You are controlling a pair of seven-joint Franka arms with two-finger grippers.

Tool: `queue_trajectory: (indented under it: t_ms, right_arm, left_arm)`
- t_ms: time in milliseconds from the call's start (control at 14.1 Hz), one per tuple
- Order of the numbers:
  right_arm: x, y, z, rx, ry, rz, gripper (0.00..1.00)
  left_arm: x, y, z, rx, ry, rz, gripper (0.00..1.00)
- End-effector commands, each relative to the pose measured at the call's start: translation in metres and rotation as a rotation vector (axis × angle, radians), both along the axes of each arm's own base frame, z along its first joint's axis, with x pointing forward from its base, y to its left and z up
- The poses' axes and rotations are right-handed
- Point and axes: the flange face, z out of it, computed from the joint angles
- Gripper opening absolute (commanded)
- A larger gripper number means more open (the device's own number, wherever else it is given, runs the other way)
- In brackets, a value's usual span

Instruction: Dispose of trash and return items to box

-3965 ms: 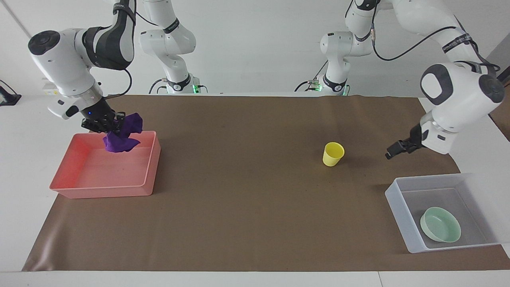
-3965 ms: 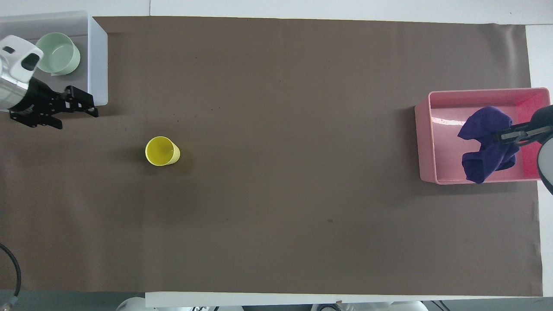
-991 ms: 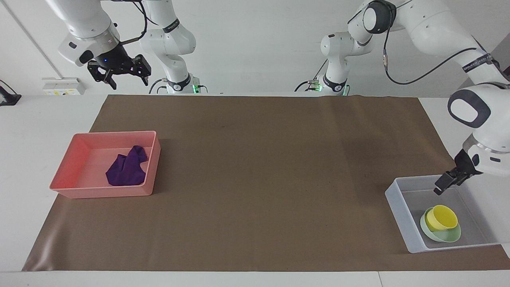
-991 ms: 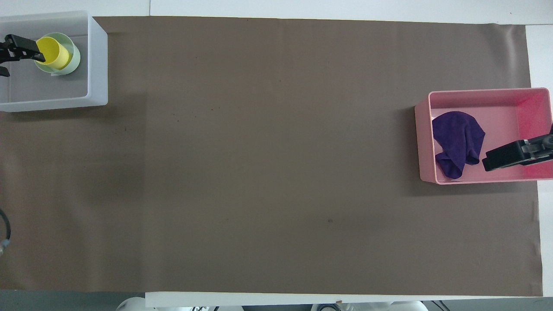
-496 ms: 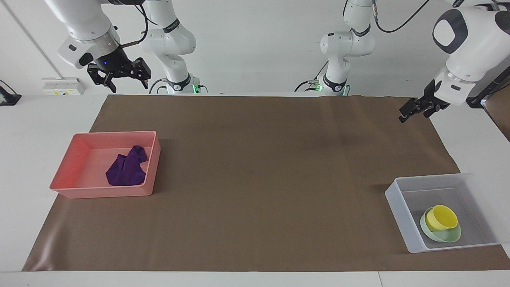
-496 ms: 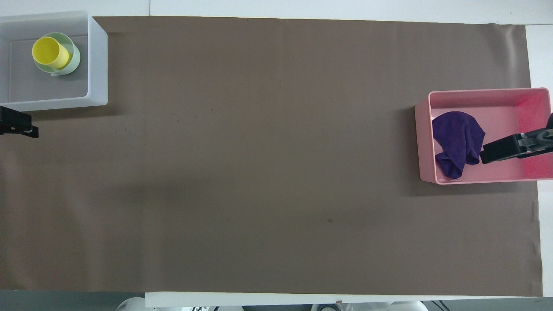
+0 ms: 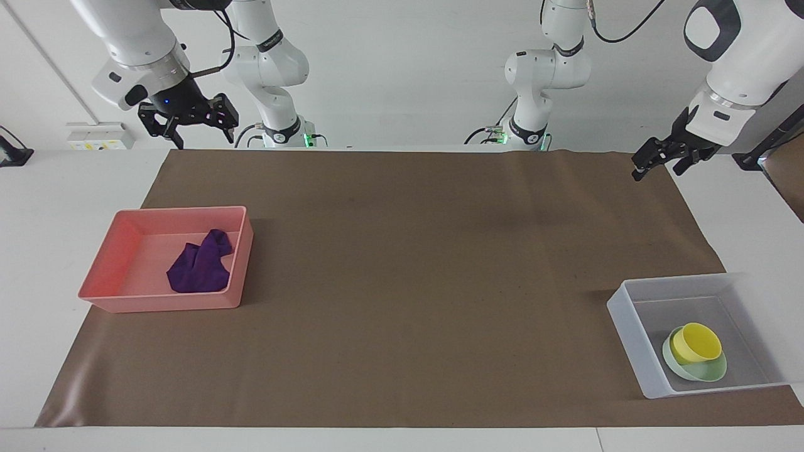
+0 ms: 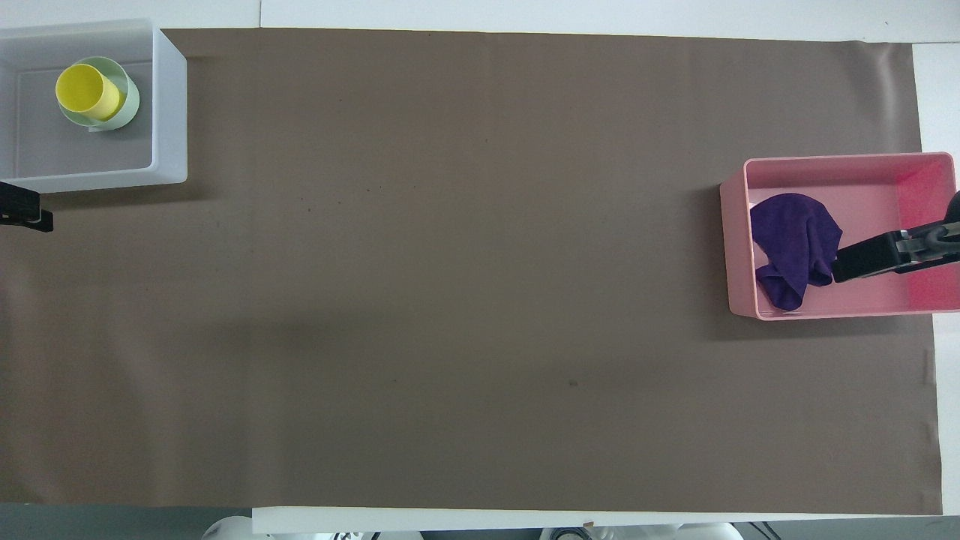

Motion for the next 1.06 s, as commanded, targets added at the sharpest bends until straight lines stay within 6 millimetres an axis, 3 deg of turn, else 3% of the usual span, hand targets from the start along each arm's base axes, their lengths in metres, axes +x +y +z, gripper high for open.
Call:
queue_trajectory:
  t_ms: [0, 283, 425, 708, 991]
  right_arm:
    - [-0.004, 0.001, -0.003, 0.010, -0.009, 0.009, 1.00]
    - [-0.004, 0.000, -0.003, 0.012, -0.007, 0.011, 1.00]
    - [-0.004, 0.000, -0.003, 0.012, -0.006, 0.011, 1.00]
    - [-0.004, 0.000, -0.002, 0.013, -0.006, 0.009, 1.00]
    - [-0.004, 0.000, -0.002, 0.013, -0.010, 0.009, 1.00]
  left_arm:
    - [0.002, 0.008, 0.005, 0.016, 0.015, -0.008, 1.00]
    - [-0.001, 0.003, 0.009, 0.008, 0.046, -0.084, 1.00]
    - [-0.004, 0.019, 0.009, 0.004, 0.053, -0.064, 1.00]
    - [0.003, 0.004, 0.022, -0.003, 0.040, -0.096, 1.00]
    - [0.002, 0.003, 0.023, -0.002, 0.045, -0.102, 1.00]
